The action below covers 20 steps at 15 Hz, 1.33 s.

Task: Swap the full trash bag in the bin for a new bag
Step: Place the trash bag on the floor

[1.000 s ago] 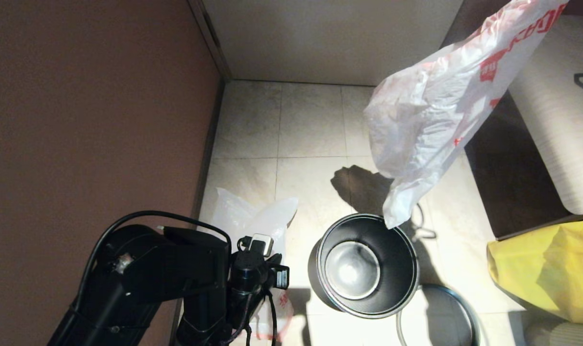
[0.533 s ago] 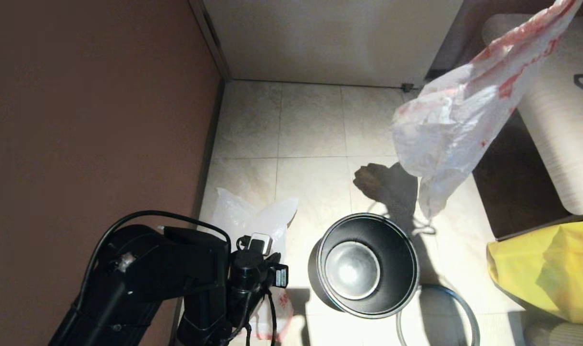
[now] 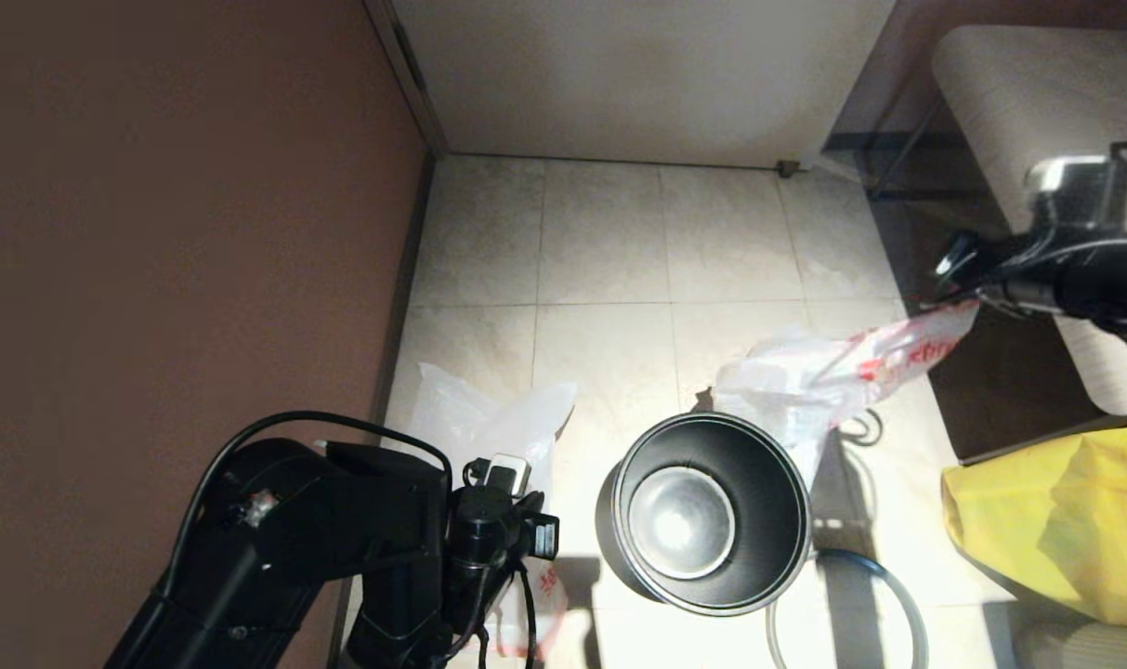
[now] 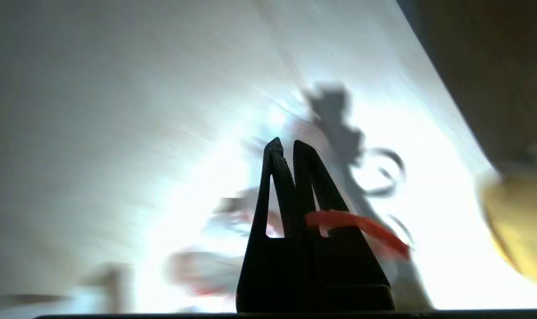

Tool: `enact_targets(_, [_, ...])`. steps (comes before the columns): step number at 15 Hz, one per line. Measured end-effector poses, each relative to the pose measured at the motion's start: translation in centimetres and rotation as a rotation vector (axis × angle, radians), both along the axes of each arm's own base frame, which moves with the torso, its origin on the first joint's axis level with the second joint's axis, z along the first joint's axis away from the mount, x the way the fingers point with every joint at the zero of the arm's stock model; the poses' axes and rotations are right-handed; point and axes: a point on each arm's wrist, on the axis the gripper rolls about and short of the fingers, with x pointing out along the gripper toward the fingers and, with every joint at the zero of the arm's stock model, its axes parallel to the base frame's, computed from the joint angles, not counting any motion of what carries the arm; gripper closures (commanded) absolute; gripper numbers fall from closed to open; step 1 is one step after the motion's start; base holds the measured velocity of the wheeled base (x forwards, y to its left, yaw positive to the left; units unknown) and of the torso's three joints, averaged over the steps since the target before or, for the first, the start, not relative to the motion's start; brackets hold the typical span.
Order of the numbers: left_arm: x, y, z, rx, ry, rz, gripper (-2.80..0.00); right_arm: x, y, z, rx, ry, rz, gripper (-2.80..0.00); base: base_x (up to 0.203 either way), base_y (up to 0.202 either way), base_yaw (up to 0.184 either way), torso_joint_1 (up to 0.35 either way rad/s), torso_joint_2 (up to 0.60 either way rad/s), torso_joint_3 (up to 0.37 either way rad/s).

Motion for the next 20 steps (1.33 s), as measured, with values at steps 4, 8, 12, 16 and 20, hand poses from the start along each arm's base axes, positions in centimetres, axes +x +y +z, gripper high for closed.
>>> enact_targets(4, [-0.1,0.0,-0.1,0.012,0.003,-0.006,0.00,3.3,-1.3,-9.2,-0.137,0.250,-0.040,0.00,0.000,0.000,0.000,0.000,0.00,0.000])
enact_targets(8, [-0.4,-0.1,-0.2,0.016,0.008,-0.009,0.00,3.3,-0.6,-10.3,-0.181,0.321,-0.051,-2.80,0.000,0.000,0.000,0.000,0.00,0.000])
enact_targets(12, [-0.2,0.0,-0.3,0.042,0.001,-0.013,0.00,1.4,1.3,-7.6,-0.224,0.461,-0.077,-2.80,0.000,0.000,0.000,0.000,0.00,0.000])
enact_targets(16, [-0.3,0.1,-0.3,0.050,0.004,-0.013,0.00,-2.2,3.4,-1.3,-0.259,0.567,-0.057,-2.80,0.000,0.000,0.000,0.000,0.00,0.000])
enact_targets(20, [-0.9,0.5,0.5,0.076,0.001,-0.020,0.00,-8.3,6.7,2.2,-0.281,0.757,0.003,0.00,0.000,0.000,0.000,0.000,0.00,0.000])
